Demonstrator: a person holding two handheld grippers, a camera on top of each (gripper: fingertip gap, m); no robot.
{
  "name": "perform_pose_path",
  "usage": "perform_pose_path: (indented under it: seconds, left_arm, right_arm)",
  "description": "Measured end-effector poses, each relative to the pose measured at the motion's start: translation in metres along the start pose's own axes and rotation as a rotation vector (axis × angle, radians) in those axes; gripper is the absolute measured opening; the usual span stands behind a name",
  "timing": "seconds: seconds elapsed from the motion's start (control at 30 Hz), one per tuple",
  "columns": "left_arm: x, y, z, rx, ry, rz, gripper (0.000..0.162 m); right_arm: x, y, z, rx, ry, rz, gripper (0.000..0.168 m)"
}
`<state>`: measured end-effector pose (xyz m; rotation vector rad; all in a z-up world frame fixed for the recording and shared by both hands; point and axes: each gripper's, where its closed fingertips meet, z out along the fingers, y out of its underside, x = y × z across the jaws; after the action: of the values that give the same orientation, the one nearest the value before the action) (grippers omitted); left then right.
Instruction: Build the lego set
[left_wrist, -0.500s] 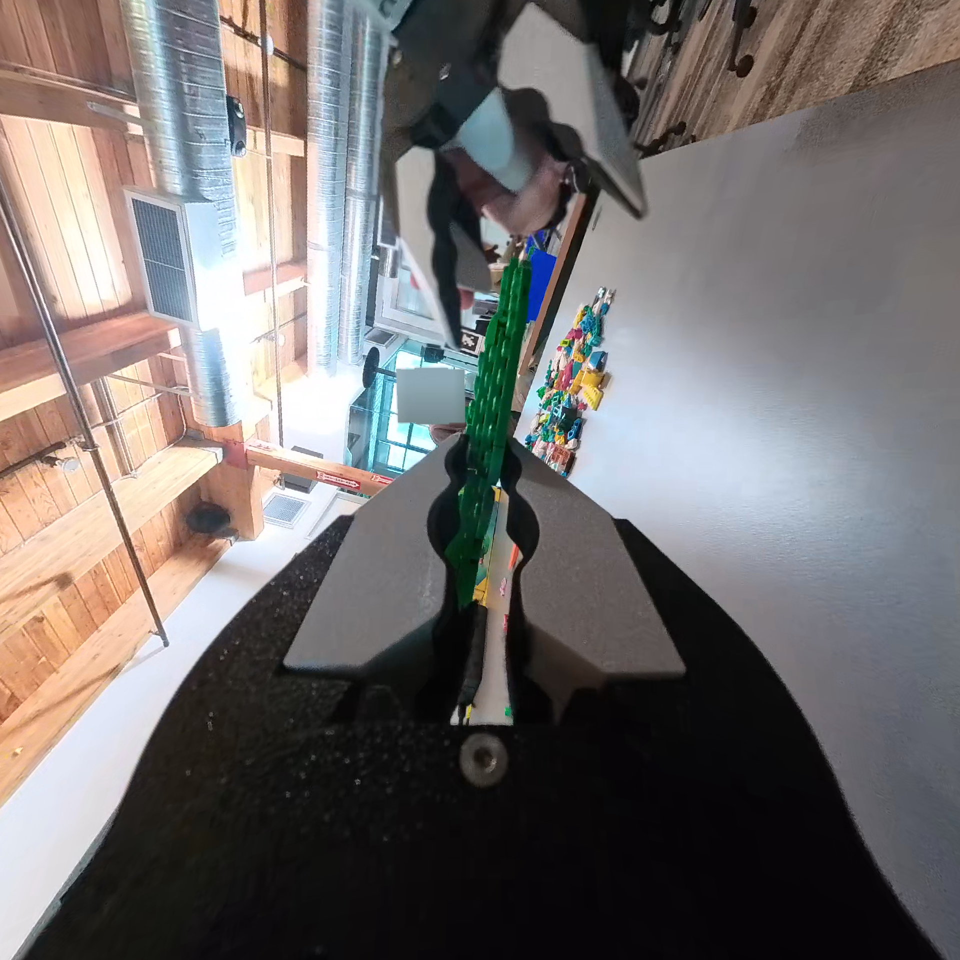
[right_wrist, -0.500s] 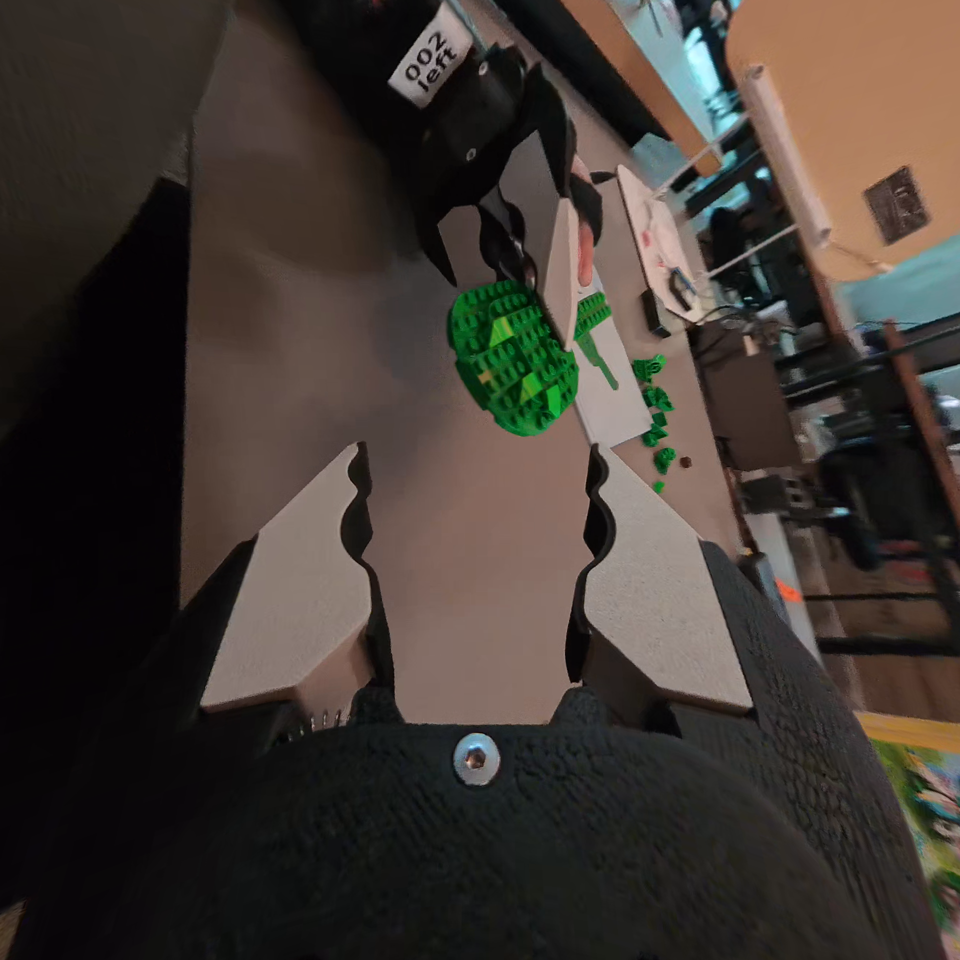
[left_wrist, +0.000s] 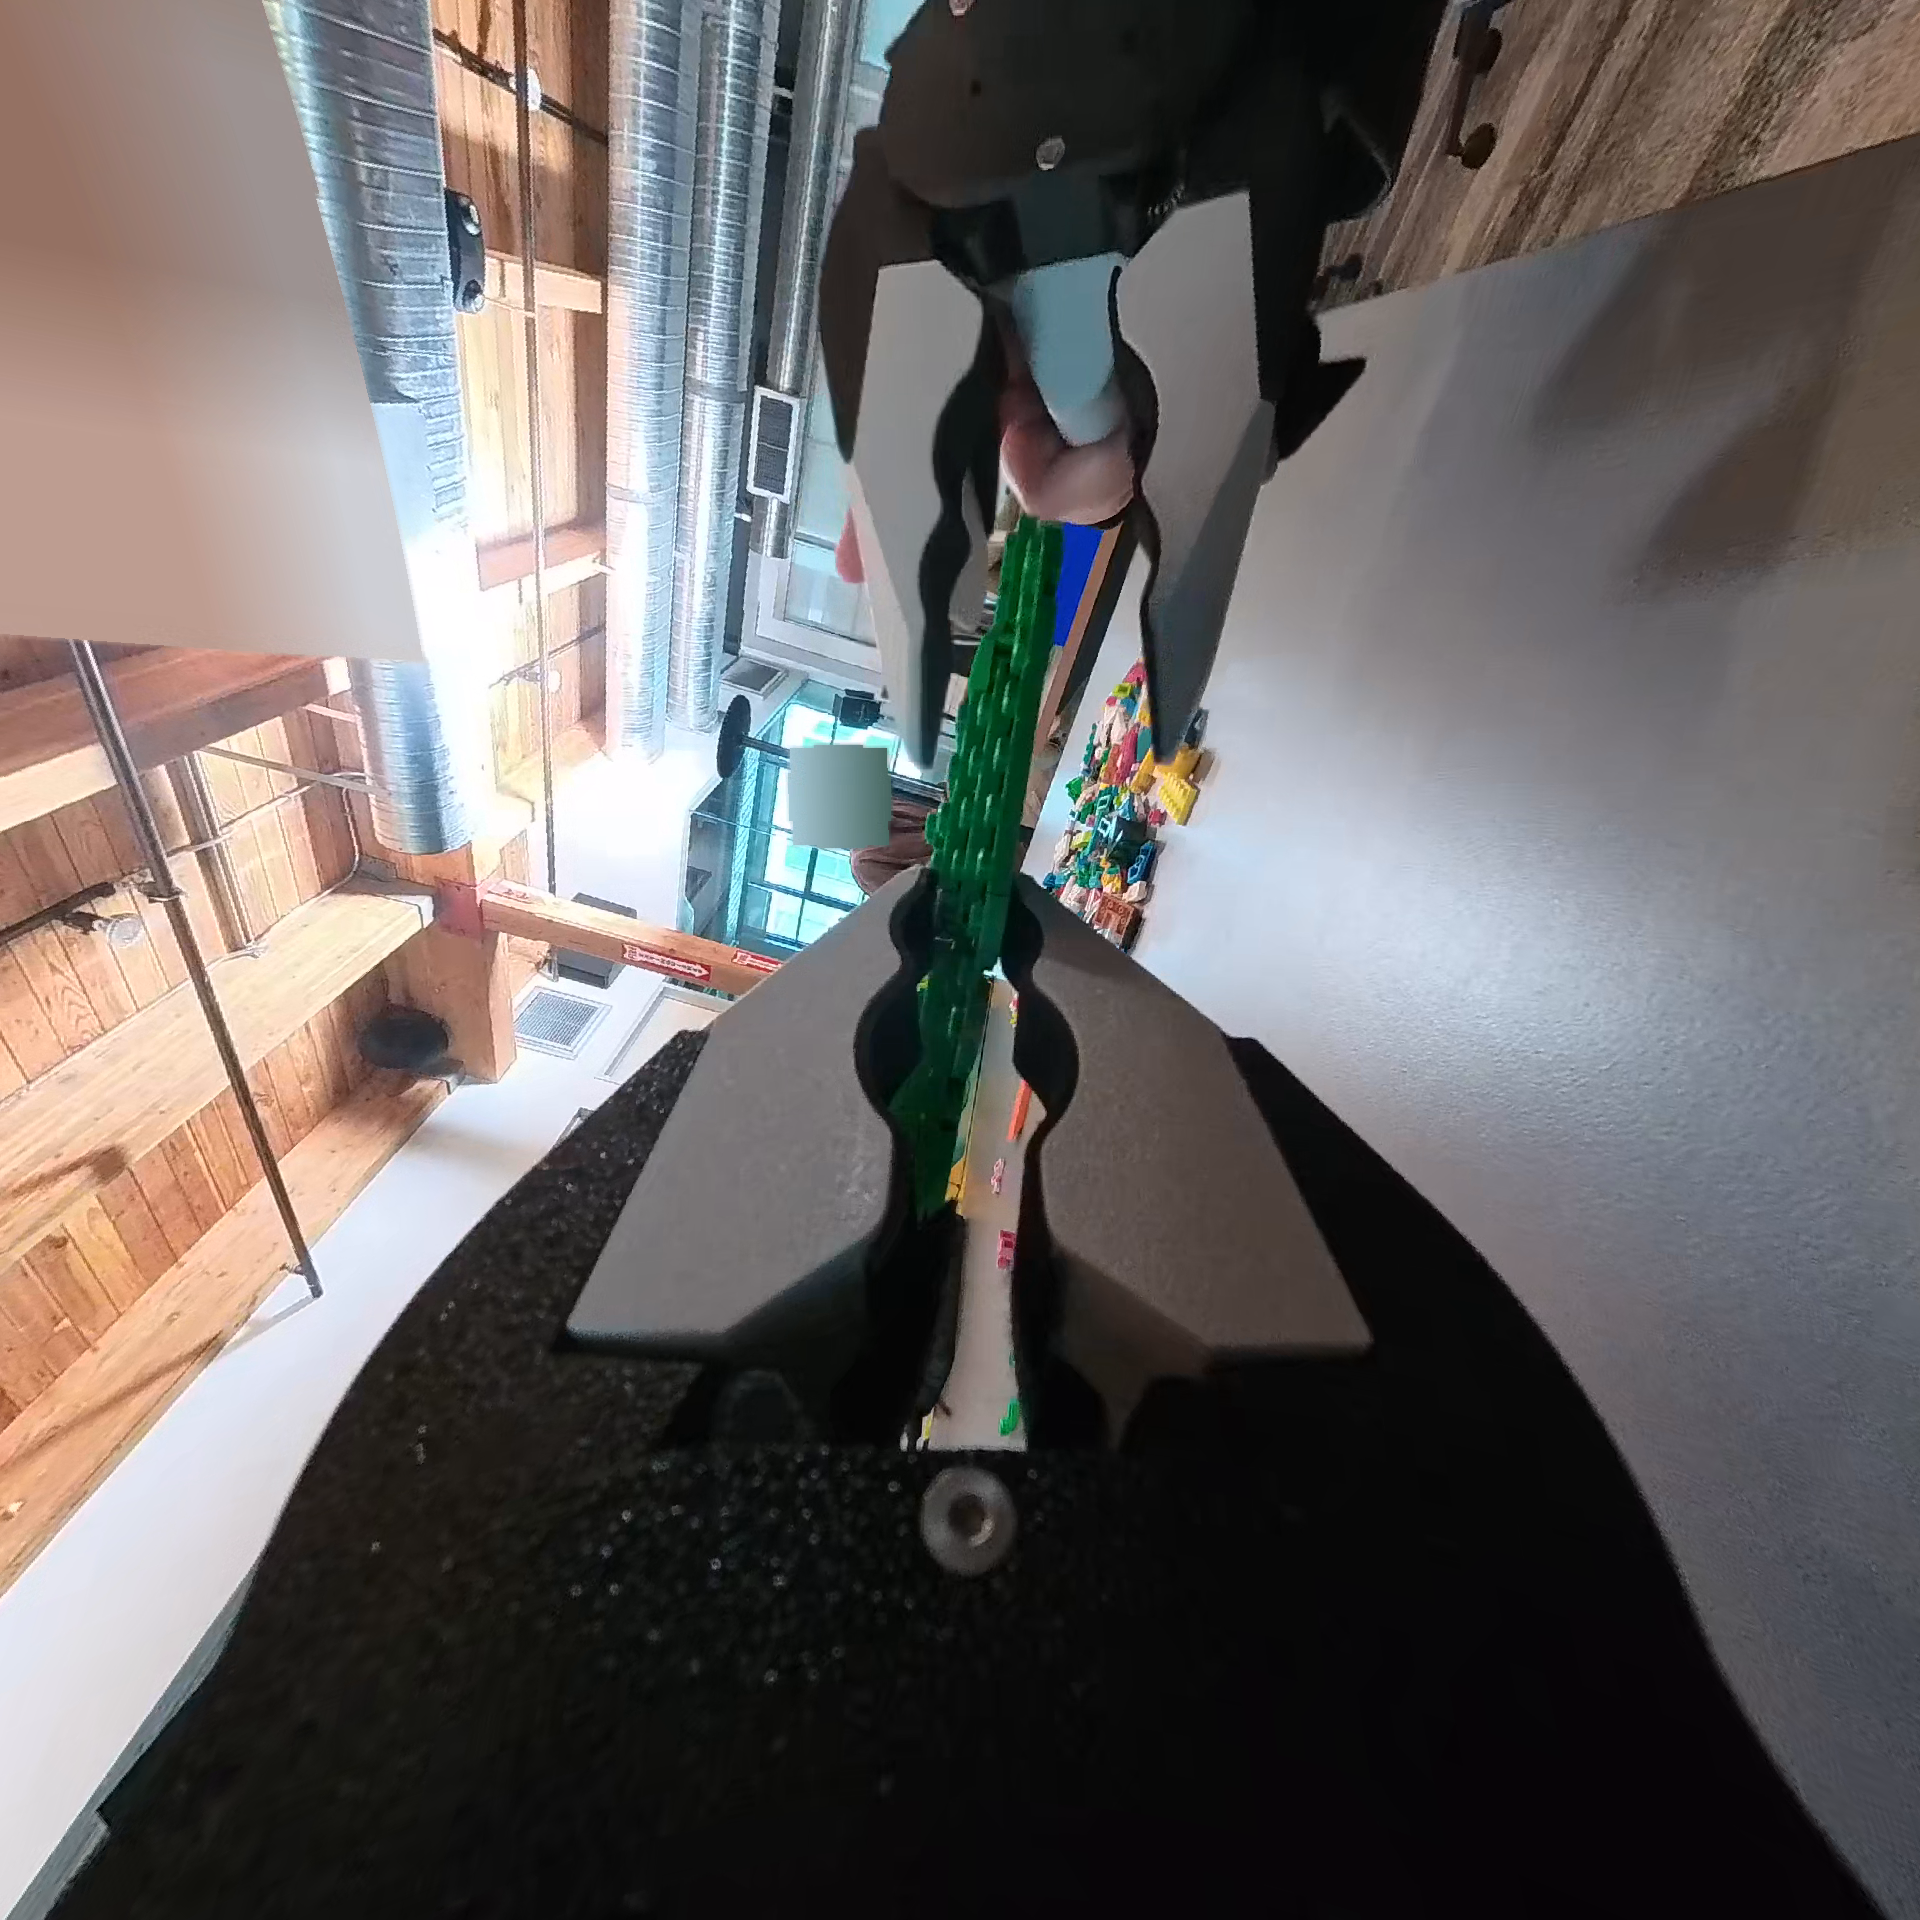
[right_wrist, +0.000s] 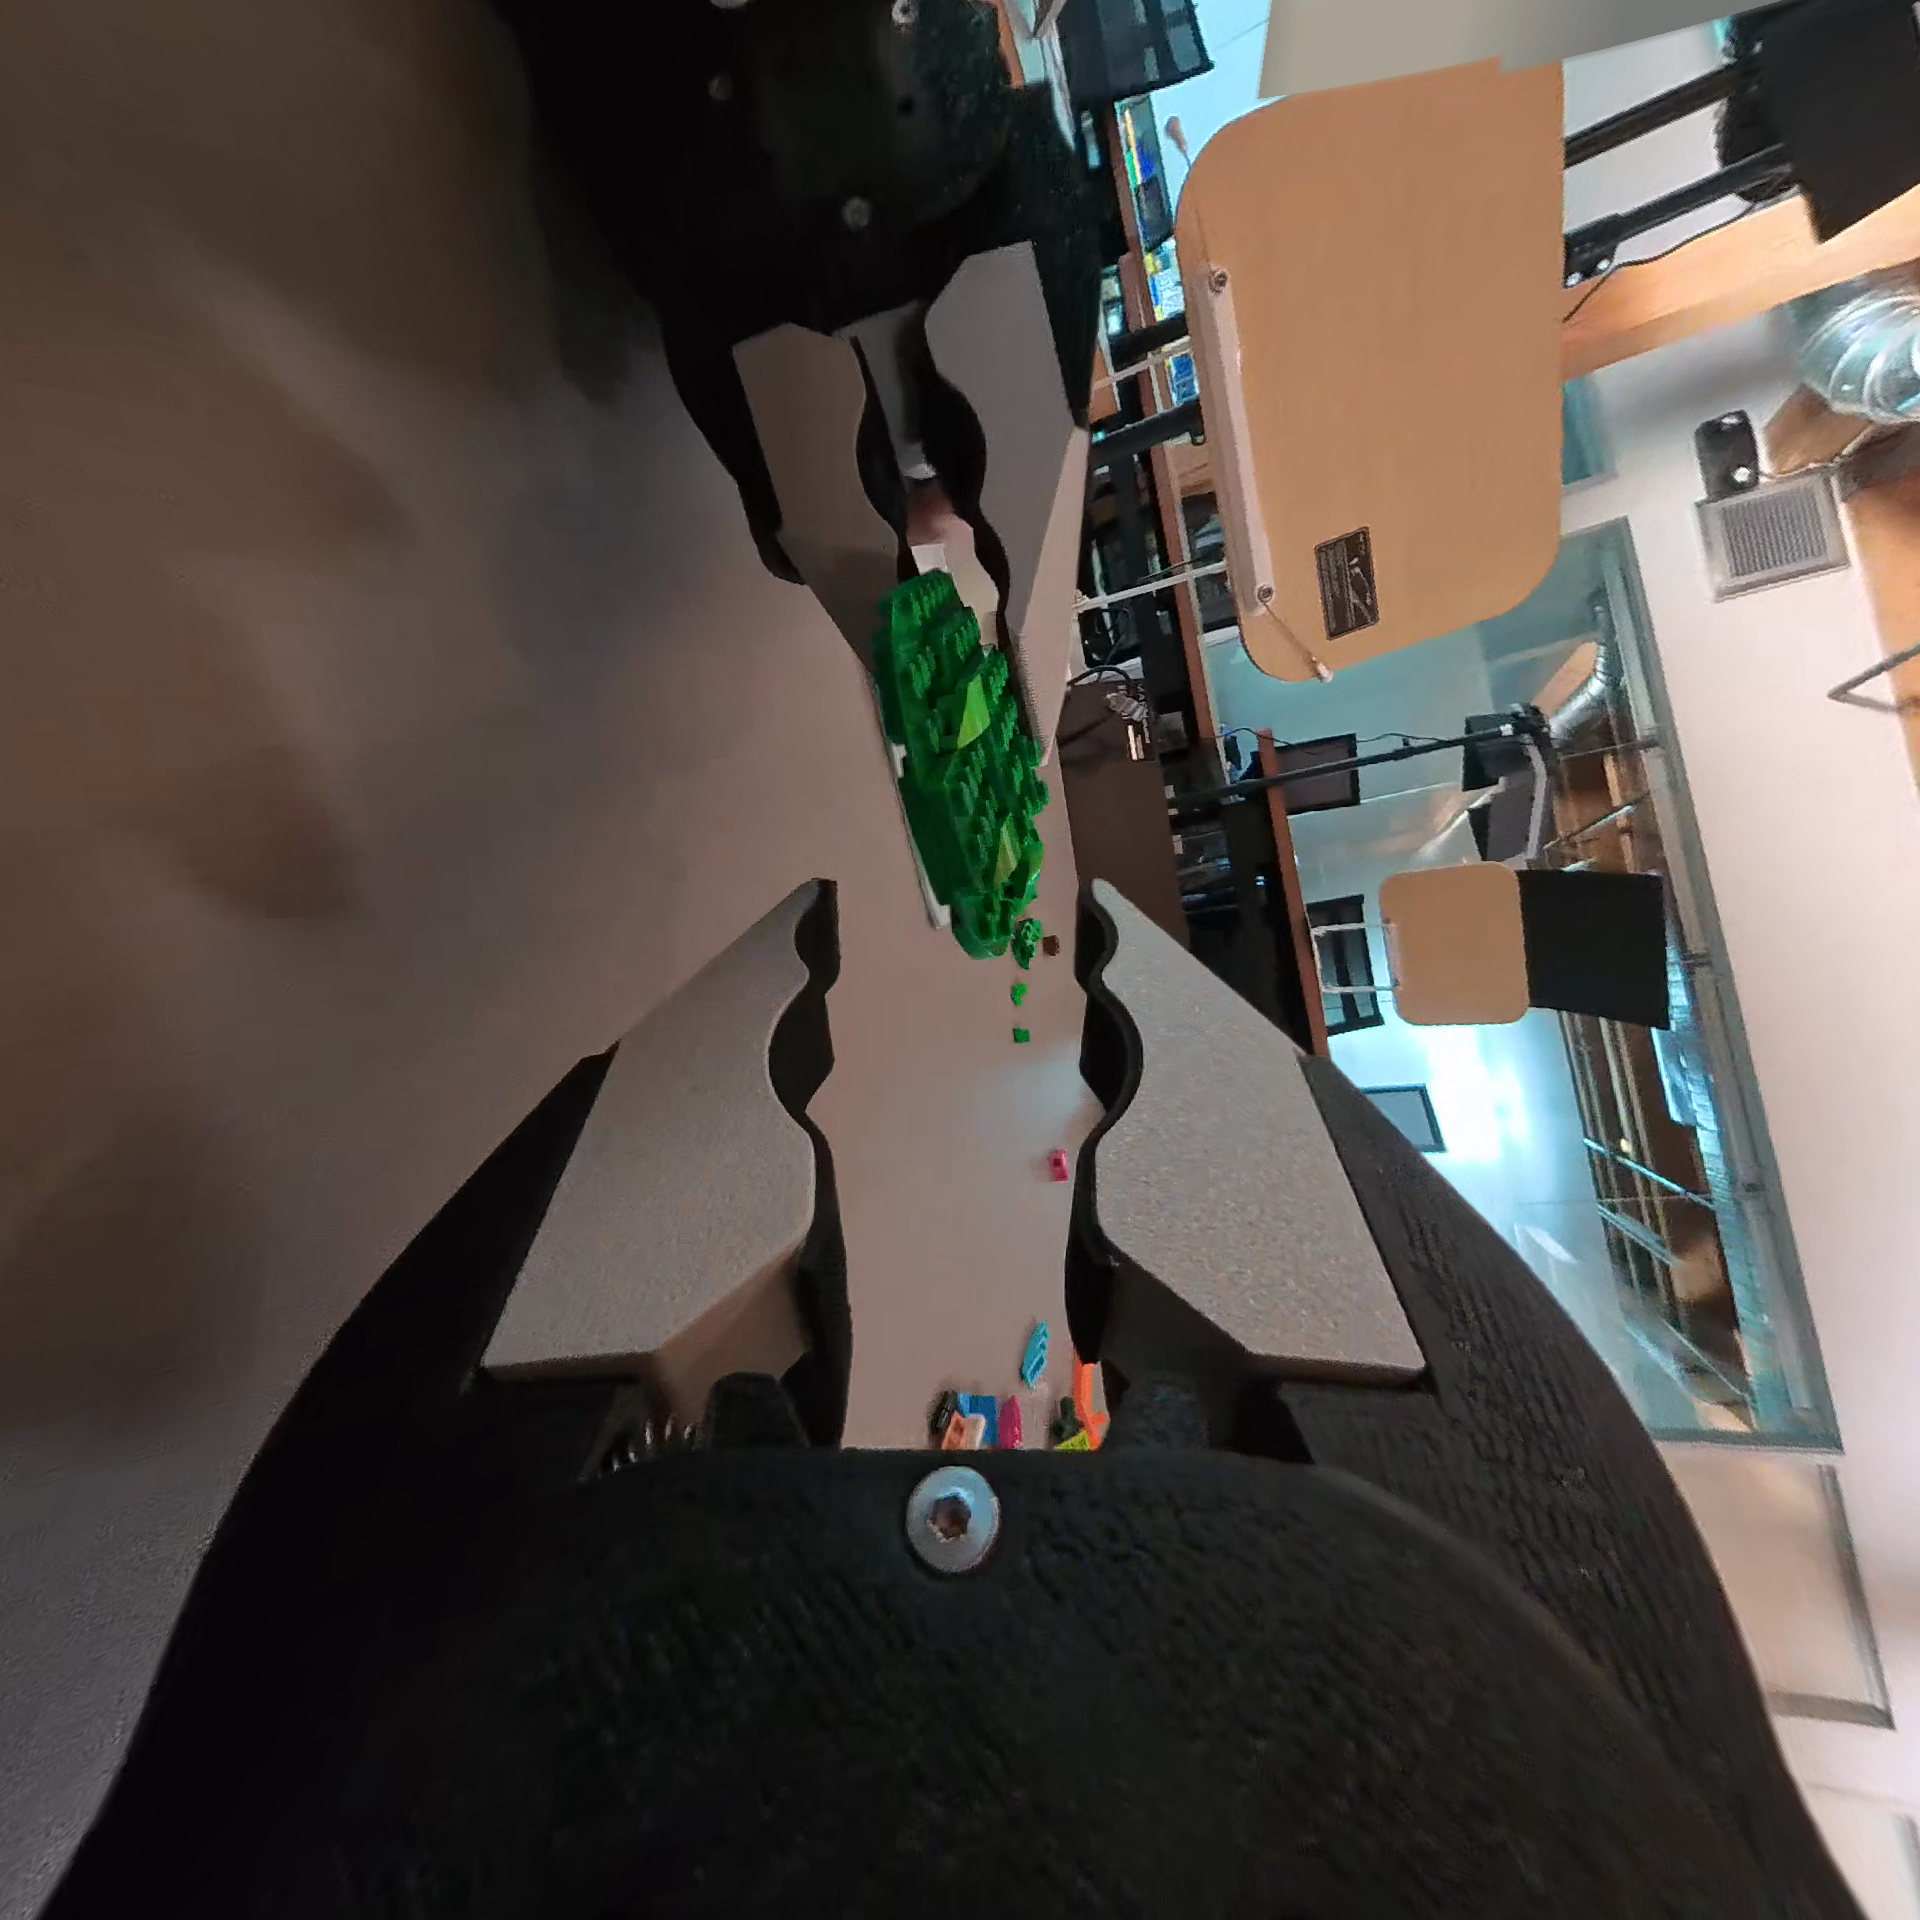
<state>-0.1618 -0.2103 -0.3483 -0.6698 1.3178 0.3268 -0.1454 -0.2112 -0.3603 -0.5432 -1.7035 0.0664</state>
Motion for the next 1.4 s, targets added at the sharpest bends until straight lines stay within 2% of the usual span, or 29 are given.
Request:
perform_pose_path:
  seconds: [0.3, 0.6, 0.83, 1.3, 1.4]
  left_arm:
    - [0.0004, 0.0005, 0.0003, -0.002, 0.002, -0.01, 0.009]
    - [0.0024, 0.0004, 0.0, -0.003, 0.016, -0.024, 0.009]
    - [0.0037, -0.0019, 0.0003, 0.003, 0.027, -0.048, 0.009]
    - [0.0042, -0.0003, 0.0, -0.003, 0.039, -0.084, 0.009]
    - [0.0038, 0.0, -0.0001, -0.004, 0.037, -0.082, 0.009]
  right_arm:
    - [0.0004, -0.0011, 0.0045, 0.013, -0.005, -0.069, 0.032]
    - [-0.0022, -0.0014, 0.0054, 0.014, -0.017, -0.118, 0.027]
    - [0.0042, -0.0033, 0.0041, -0.012, 0.009, -0.182, 0.011]
    - [0.0065, -0.0012, 0.005, -0.078, -0.019, -0.239, 0.007]
    - [0.0073, -0.0012, 0.0054, -0.053, -0.013, -0.192, 0.008]
